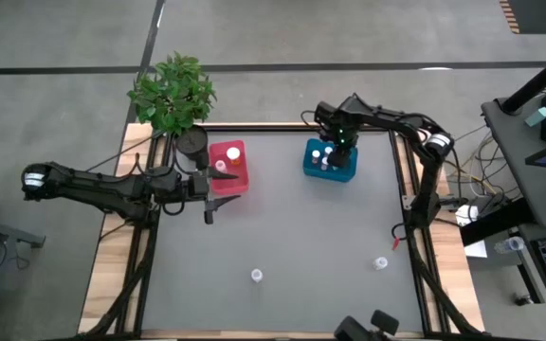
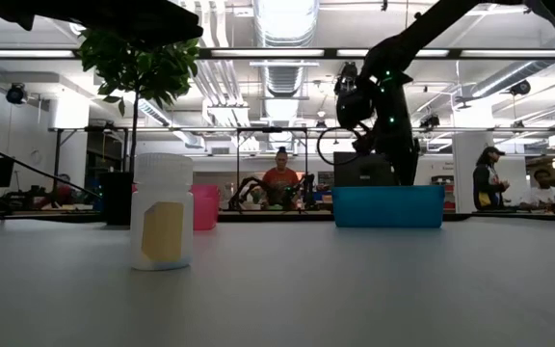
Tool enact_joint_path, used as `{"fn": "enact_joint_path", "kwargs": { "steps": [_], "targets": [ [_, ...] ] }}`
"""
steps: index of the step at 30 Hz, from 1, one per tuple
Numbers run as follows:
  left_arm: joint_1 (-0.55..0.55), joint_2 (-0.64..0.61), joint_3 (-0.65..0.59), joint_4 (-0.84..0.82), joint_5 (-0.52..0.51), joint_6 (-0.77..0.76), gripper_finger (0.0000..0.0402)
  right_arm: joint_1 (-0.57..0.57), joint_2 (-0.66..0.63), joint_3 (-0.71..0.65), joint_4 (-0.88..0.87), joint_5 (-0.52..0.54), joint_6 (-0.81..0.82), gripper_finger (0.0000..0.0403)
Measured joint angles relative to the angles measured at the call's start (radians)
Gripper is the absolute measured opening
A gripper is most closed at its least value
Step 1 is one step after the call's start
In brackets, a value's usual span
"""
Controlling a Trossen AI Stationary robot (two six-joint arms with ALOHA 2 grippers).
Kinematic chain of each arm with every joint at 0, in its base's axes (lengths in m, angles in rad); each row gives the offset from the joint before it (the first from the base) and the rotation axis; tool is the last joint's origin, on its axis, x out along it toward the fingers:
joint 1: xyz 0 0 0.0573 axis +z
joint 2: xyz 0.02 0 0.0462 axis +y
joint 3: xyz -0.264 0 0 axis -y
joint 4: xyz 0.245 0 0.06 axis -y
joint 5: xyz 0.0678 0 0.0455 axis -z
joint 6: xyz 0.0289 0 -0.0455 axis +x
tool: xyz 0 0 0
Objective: Pick and place medicine bottles into bin by pill shape (circle, oval)
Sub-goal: Put the blue tablet bottle into the blue bin, then put the left transparent capsule bottle into the red bin
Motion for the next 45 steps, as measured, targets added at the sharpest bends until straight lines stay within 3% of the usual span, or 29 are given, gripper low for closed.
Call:
{"fn": "enact_joint_path", "kwargs": {
  "steps": [29, 40, 45],
  "targets": [
    [0.000, 0.000, 0.000, 0.001, 0.000, 0.002, 0.0219, 0.000, -0.002, 0.017, -0.035, 0.032, 0.021, 0.0184],
    [0.000, 0.000, 0.000, 0.001, 0.000, 0.002, 0.0219, 0.087, -0.180, 0.011, -0.013, 0.032, 0.179, 0.0179],
    [0.000, 0.000, 0.000, 0.001, 0.000, 0.001, 0.0219, 0.200, -0.326, -0.086, 0.147, 0.031, 0.248, 0.0171]
  ]
}}
